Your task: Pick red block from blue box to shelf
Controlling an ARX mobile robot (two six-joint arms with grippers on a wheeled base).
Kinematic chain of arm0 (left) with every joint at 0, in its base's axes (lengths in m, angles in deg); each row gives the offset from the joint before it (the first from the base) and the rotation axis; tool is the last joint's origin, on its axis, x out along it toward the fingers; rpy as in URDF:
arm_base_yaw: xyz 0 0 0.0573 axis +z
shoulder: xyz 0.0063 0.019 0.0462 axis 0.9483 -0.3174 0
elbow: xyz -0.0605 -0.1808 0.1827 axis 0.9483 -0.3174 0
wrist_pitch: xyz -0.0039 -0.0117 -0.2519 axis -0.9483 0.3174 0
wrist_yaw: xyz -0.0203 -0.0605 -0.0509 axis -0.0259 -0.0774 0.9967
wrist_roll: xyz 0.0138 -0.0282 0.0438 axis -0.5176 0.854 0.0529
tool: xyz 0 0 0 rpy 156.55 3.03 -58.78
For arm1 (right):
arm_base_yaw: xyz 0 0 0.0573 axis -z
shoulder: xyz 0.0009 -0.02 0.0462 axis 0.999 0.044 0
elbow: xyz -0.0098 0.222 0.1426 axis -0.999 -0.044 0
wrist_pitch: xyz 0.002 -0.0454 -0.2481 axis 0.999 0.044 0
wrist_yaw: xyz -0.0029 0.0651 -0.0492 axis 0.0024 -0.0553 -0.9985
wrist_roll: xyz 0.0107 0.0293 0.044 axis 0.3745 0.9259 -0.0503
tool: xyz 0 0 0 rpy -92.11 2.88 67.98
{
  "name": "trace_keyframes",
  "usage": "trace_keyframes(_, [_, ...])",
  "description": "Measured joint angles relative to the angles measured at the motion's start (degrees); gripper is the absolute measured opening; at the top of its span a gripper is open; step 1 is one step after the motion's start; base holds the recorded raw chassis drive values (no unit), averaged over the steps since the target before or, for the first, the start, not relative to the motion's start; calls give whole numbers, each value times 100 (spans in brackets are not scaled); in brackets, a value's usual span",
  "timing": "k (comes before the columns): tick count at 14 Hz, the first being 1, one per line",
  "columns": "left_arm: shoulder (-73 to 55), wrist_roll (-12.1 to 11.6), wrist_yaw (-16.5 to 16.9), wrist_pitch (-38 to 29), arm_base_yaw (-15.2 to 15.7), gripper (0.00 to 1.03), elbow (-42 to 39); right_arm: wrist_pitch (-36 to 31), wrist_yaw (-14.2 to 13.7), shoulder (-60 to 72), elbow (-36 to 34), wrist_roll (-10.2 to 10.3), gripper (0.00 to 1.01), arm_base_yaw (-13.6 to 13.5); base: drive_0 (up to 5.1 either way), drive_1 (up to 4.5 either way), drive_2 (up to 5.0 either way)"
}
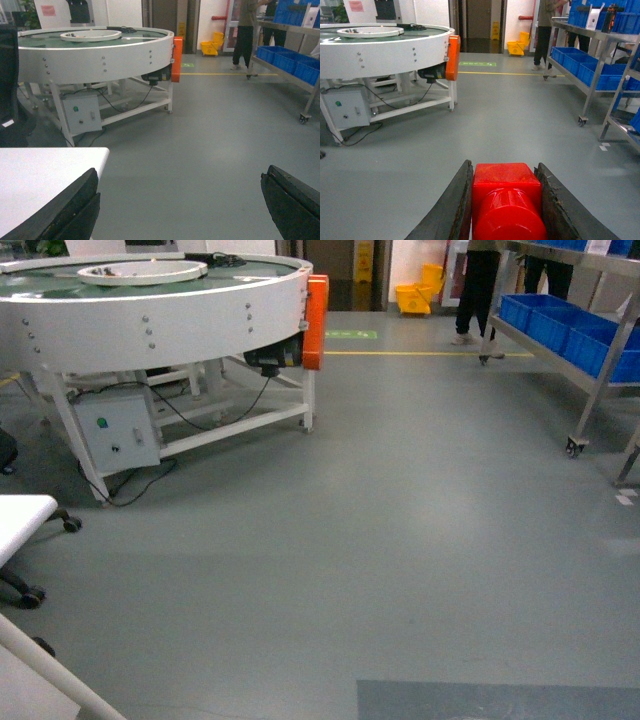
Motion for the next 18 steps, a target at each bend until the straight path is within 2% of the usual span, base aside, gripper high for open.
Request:
trace_keyframes(4, [0, 0, 0, -4, 0, 98, 0, 7, 0, 0, 2, 0, 28, 0, -145, -145, -145])
trace_keyframes(18, [0, 0, 2, -7, -4, 98, -2, 0, 0, 0, 0, 0, 28, 0, 4, 415, -407])
